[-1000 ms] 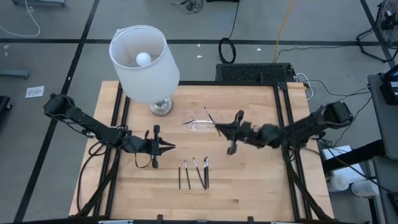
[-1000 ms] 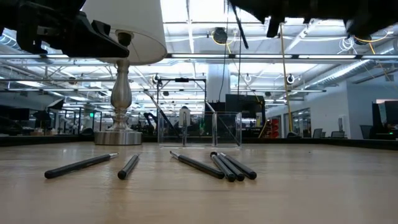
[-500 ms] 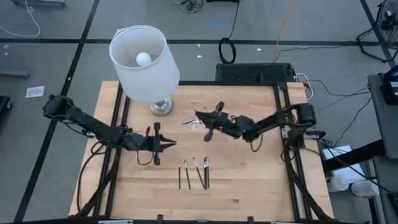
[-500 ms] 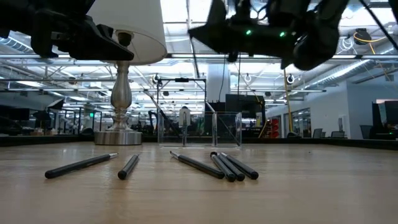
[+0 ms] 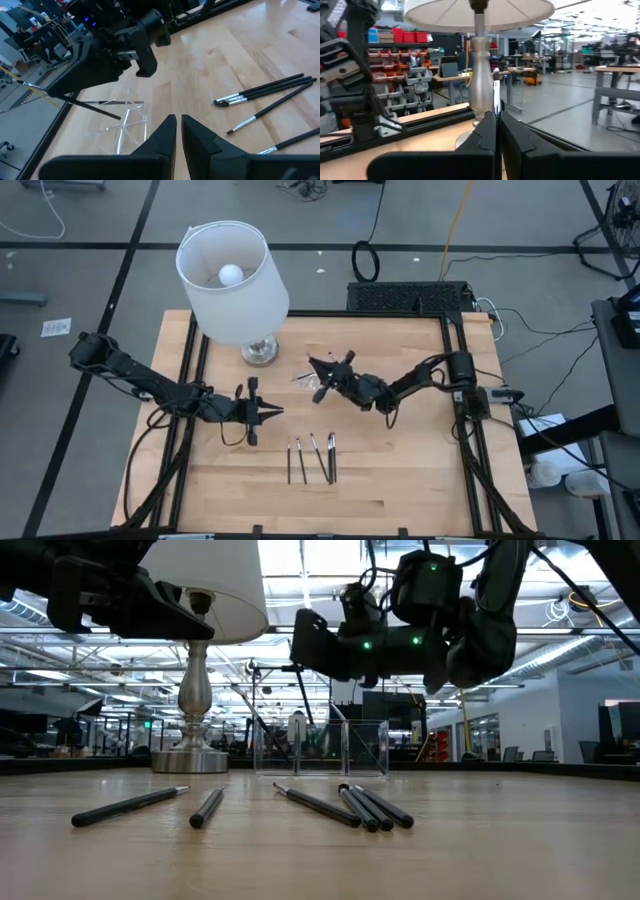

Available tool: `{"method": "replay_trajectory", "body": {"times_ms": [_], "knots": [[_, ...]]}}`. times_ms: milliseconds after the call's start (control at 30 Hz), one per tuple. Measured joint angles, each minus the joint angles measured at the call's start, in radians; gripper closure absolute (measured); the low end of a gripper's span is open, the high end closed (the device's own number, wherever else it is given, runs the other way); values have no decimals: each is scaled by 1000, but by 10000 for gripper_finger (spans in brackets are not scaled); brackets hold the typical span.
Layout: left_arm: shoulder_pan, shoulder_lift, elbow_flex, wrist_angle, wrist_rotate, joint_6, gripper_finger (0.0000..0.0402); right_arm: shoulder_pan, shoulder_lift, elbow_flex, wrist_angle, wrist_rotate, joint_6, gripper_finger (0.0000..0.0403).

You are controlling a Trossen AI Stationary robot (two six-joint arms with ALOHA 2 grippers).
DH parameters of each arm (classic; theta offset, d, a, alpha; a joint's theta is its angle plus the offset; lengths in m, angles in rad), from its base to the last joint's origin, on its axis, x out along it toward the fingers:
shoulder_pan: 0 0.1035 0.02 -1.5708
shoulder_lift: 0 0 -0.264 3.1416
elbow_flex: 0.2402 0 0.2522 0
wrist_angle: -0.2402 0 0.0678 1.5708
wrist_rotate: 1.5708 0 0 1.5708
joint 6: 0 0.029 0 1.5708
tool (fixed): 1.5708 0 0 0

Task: Put items in baskets/containers
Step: Put the black eyeshadow brush into the transparent organizer

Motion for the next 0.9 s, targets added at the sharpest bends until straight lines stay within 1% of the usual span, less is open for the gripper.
{"method": "replay_trajectory", "body": {"times_ms": [100, 300, 433, 567, 733, 900], "knots": [[0, 0, 0, 1, 0, -4, 364, 10, 8, 0, -18, 53, -45, 403], [0, 0, 0, 2, 0, -5, 364, 21, 7, 0, -35, 54, -92, 403], [0, 0, 0, 2, 0, -8, 364, 21, 6, 0, -111, 64, -34, 403], [0, 0, 0, 2, 0, -15, 364, 23, 7, 0, -190, 126, 12, 403], [0, 0, 0, 3, 1, -16, 364, 21, 7, 0, -224, 129, 50, 403], [0, 0, 0, 3, 1, -18, 364, 22, 7, -1, -304, 130, 111, 403]]}}
